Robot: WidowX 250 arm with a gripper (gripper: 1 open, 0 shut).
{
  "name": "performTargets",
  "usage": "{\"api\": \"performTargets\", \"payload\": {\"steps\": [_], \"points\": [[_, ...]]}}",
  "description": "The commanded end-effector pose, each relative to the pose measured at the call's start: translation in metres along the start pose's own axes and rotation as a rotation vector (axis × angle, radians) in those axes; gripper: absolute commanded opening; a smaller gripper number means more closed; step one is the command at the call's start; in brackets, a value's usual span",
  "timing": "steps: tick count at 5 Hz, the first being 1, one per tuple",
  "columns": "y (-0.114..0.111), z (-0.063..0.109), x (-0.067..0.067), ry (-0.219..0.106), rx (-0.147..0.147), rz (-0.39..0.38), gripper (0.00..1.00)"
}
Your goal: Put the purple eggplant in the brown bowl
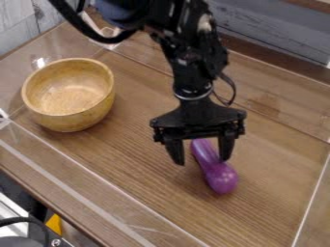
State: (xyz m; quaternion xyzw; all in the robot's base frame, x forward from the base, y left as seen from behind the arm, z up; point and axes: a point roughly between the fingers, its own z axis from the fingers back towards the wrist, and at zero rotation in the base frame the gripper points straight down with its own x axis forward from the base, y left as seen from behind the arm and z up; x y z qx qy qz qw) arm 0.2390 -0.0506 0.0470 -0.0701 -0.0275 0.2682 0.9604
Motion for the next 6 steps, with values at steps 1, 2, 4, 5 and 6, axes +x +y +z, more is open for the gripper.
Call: {"api": "performTargets", "payload": {"steps": [1,2,4,5,6], "points": [[-0.005,-0.005,0.005,-0.043,-0.009,-0.01,1.0],[-0.006,-0.01,0.007,-0.07,-0.005,-0.019,1.0],[-0.003,-0.015,0.008,-0.102,0.017,-0.035,1.0],[-0.003,-0.016,0.009,-0.111,0.028,-0.04,1.0],[-0.003,-0.017,0.01,-0.118,0.036,-0.044,1.0]]}}
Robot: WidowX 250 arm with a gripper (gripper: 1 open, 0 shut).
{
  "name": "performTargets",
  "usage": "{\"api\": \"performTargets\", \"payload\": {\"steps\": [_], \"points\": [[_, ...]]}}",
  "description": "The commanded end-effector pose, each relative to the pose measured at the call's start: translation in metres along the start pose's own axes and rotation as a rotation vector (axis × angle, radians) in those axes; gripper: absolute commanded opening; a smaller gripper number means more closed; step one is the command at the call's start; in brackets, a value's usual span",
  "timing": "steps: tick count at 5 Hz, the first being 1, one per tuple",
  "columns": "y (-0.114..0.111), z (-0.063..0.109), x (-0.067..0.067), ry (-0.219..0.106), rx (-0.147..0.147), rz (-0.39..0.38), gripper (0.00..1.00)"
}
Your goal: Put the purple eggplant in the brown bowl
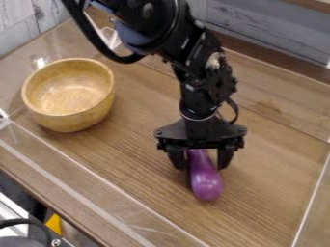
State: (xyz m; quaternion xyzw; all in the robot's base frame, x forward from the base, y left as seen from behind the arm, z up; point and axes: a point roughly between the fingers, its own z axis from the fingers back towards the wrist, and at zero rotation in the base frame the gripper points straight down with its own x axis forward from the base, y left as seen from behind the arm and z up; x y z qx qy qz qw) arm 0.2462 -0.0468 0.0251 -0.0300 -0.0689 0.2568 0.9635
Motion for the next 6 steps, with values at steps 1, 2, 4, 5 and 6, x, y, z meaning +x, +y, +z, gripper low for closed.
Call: {"api": "performTargets", "payload": {"steps": [1,2,4,5,6], "points": [[-0.004,0.005,0.002,-0.024,-0.011,-0.011,0.0],[-0.001,0.007,0.001,-0.025,0.005,-0.017,0.0],[0.004,0.017,0.0,-0.028,0.044,-0.031,0.0],[0.007,0.022,0.0,-0.029,0.06,-0.034,0.0],[0.01,0.029,0.001,-0.031,0.07,-0.031,0.0]]}}
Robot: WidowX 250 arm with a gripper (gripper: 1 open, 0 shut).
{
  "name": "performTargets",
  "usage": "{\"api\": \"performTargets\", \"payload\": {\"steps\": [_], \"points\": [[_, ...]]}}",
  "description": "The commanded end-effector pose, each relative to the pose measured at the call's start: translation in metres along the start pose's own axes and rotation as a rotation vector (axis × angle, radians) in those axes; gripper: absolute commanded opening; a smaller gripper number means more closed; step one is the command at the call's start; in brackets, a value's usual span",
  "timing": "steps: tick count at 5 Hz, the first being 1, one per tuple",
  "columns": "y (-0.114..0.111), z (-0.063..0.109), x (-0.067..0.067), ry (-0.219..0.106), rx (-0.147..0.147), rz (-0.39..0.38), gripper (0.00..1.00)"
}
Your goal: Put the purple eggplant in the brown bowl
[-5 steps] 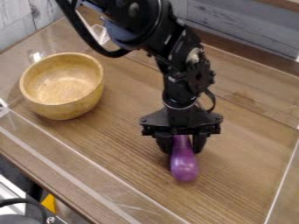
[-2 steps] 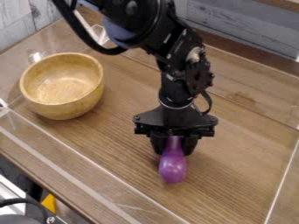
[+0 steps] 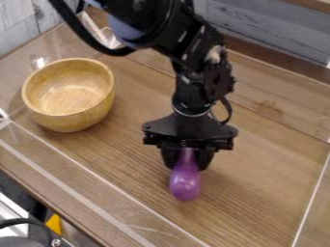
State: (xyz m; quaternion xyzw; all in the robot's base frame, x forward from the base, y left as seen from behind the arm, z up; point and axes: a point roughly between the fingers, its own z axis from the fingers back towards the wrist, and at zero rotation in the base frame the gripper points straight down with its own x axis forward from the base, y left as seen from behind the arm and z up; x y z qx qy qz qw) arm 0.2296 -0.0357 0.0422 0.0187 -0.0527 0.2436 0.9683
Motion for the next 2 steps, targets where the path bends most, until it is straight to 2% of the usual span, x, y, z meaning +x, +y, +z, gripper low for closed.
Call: {"api": "performTargets", "payload": {"steps": [1,2], "points": [[-0.0003,0.0183,0.0103,-0.041,-0.024,0.009,0.0],[0.0032,0.0242,0.0116,-0.044,-0.016,0.012,0.0]]}}
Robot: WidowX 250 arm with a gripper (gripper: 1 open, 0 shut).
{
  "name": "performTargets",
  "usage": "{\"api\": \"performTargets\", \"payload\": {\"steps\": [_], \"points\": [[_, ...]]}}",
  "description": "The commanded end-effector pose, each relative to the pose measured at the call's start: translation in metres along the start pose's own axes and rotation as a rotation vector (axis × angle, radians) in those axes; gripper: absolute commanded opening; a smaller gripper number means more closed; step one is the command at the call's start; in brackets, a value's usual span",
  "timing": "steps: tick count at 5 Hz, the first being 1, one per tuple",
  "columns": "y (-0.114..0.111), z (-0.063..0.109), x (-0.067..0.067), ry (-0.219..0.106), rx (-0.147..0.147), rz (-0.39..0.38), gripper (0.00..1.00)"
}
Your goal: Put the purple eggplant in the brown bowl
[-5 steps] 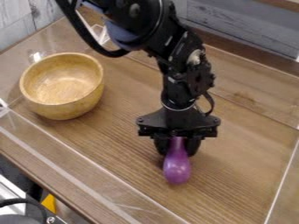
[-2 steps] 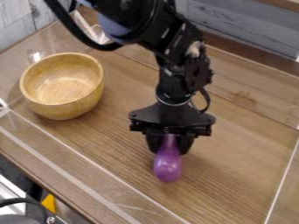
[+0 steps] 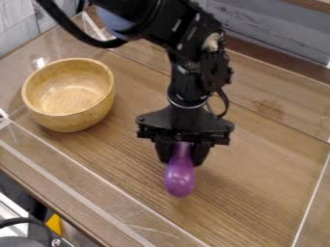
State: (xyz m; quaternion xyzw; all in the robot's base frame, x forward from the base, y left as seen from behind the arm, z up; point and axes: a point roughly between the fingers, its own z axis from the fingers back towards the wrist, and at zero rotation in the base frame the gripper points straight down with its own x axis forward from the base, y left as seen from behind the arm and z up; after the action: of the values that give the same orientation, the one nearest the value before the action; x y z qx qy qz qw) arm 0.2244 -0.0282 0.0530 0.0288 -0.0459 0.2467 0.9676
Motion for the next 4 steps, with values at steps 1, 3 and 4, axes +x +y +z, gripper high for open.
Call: {"api": "performTargets", "payload": {"steps": [1,3,4], "points": [[-0.002,0.019,0.013,-0.058,-0.032,0.012,0.0],[0.01,0.029,0.021,-0.084,-0.025,0.02,0.0],[0.019,0.031,0.028,-0.102,-0.028,0.022,0.0]]}}
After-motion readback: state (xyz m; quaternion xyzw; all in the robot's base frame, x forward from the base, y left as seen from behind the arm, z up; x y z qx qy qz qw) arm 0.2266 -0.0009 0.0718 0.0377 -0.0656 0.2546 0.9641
